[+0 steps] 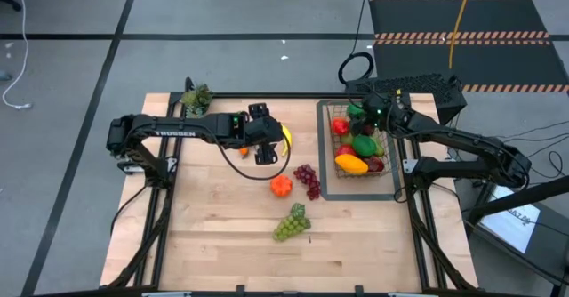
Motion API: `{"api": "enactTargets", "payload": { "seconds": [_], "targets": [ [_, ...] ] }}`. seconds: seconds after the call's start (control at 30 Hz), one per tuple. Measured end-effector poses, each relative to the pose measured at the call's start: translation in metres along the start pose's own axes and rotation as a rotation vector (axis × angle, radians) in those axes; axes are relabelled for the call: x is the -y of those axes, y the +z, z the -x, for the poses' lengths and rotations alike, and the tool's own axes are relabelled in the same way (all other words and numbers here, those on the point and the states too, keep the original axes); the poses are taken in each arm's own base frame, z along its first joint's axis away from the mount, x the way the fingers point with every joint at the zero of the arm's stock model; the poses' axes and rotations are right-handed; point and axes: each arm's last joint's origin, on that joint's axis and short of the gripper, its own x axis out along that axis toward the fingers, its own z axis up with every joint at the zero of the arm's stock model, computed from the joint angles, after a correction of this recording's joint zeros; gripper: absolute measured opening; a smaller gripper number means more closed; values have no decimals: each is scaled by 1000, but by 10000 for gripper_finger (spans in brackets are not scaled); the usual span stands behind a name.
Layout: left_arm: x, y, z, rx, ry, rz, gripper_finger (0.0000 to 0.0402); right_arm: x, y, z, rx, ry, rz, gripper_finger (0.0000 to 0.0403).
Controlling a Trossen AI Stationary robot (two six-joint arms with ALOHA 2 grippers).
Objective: Build produce basket
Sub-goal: Put the lime into the gold wire basket, then put the pumpkin into the gold wire basket
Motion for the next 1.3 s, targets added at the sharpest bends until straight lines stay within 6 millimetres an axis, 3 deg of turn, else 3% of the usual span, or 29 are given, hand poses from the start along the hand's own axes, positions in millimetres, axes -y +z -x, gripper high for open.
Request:
{"api": "enactTargets", "payload": {
  "seconds": [0.23,0.47,0.9,1.1,1.3],
  "targets": [
    [-5,-2,-3,-2,-22,15,390,-4,-1,1,2,18,12,347],
    [-8,-3,-4,-7,-26,26,390,-4,1,5,25,26,25,353],
    [-5,-3,-10,48,-99,-53,390,-2,9,44,205,91,113,352],
    [-3,-13,-23,71,-213,-91,390,-2,10,49,234,99,136,352],
    [10,-13,-22,119,-414,-65,390,-2,10,49,234,99,132,352]
  ]
}}
